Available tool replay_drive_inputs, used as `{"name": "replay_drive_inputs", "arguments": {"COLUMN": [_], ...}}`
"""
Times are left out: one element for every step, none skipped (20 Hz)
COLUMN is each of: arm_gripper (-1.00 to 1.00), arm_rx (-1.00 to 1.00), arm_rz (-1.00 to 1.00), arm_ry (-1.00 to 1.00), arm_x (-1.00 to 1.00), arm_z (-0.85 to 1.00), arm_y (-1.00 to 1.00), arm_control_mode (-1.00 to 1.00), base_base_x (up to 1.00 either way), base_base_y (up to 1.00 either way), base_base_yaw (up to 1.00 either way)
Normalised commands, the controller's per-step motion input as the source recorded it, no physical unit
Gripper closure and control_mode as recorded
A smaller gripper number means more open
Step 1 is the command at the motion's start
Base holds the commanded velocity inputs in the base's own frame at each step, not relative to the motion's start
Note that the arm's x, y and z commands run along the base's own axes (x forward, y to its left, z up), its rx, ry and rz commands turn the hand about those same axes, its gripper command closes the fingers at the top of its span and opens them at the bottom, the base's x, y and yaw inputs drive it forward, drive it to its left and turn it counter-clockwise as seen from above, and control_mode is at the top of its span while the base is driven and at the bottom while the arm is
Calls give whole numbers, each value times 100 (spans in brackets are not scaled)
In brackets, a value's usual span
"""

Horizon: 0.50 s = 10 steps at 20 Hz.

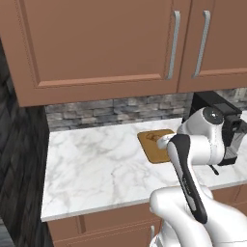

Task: Retrieve the sausage and cheese from the fridge and place them on the cutting board on the counter.

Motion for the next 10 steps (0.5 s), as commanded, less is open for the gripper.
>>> {"name": "replay_drive_inputs", "arguments": {"arm_gripper": [100, 100, 100, 100, 100, 100, 100, 100, 100, 100], "arm_rx": [0, 0, 0, 0, 0, 0, 0, 0, 0, 0], "arm_rz": [0, 0, 0, 0, 0, 0, 0, 0, 0, 0], "arm_ry": [0, 0, 0, 0, 0, 0, 0, 0, 0, 0], "arm_x": [0, 0, 0, 0, 0, 0, 0, 0, 0, 0], "arm_z": [0, 0, 0, 0, 0, 0, 0, 0, 0, 0], "arm_y": [0, 0, 0, 0, 0, 0, 0, 0, 0, 0], "arm_control_mode": [100, 100, 100, 100, 100, 100, 100, 100, 100, 100], "base_base_x": [2, 0, 0, 0, 0, 0, 0, 0, 0, 0], "base_base_y": [0, 0, 0, 0, 0, 0, 0, 0, 0, 0], "base_base_yaw": [0, 0, 0, 0, 0, 0, 0, 0, 0, 0]}}
